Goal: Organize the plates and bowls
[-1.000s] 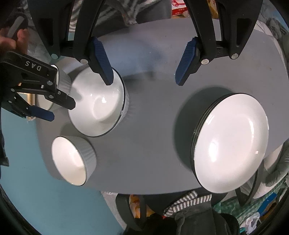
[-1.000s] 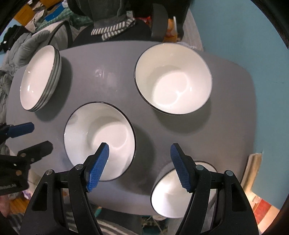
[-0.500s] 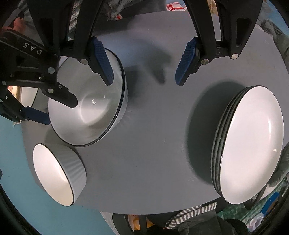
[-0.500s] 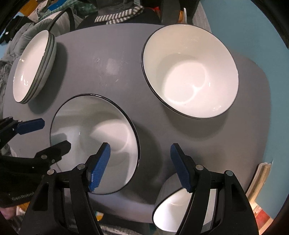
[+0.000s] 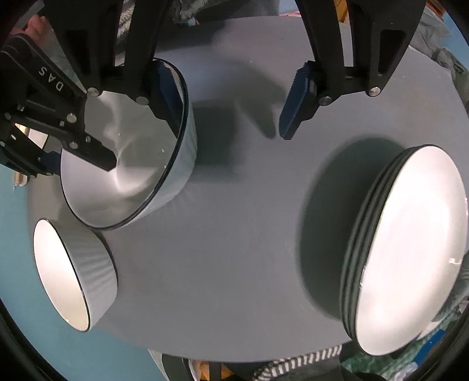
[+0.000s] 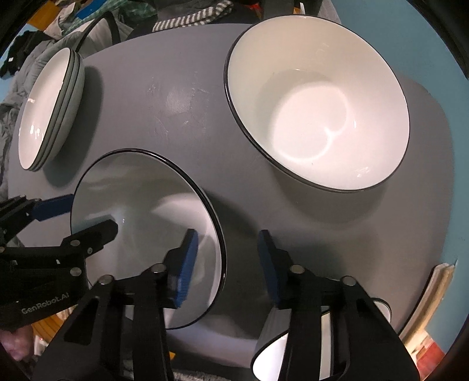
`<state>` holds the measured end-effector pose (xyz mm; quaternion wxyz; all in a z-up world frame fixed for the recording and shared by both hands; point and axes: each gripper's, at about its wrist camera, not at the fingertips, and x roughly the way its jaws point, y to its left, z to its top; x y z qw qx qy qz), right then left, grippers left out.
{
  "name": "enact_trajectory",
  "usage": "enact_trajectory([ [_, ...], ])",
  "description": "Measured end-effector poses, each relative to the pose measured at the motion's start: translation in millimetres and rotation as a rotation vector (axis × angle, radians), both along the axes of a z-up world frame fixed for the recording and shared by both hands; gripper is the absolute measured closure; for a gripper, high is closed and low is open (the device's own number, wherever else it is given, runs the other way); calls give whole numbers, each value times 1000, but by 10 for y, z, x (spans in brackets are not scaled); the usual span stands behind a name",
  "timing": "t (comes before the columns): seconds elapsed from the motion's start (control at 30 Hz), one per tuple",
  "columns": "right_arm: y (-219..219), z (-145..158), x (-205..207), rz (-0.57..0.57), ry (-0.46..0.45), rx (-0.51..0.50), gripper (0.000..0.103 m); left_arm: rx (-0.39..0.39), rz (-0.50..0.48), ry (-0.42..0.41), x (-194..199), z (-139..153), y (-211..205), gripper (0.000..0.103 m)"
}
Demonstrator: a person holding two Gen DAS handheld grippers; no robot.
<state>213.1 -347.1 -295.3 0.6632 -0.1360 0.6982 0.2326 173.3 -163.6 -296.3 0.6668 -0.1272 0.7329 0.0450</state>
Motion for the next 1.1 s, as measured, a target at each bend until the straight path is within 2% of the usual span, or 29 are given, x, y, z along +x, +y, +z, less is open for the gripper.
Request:
enact_trajectory([
  [0.1, 2, -1, -40, 9, 17, 5, 82, -34, 3, -2, 9, -25, 74, 49],
  [0.13, 3, -5, -61, 15, 24, 6, 87, -48, 5, -4, 1, -28, 79, 56],
  [0.2, 24, -13, -86, 21, 31, 5, 89, -72, 9, -6, -19, -27, 70, 64],
  [0.27, 41, -4, -131, 24, 35, 10, 91, -82, -2, -10, -5, -12, 32, 76],
  [0.37, 54, 24, -189, 35, 30, 15, 93, -70, -33, -14, 21, 34, -49, 87],
  [0.47, 45, 48, -234, 34, 24, 11, 94, -61, -53, -16, 32, 51, -108, 94],
  [0.83, -44, 113, -226, 5, 47, 28, 95, -55, -101, -33, 60, 113, -222, 94],
  [0.97, -40, 178, -314, -8, 50, 39, 95, -51, -104, -41, 88, 313, -269, 94],
  [1.0, -78, 194, -206, -10, 49, 40, 95, -52, -105, -46, 92, 359, -275, 94],
  [1.1, -100, 341, -215, -17, 44, 42, 95, -48, -114, -59, 126, 507, -310, 94],
])
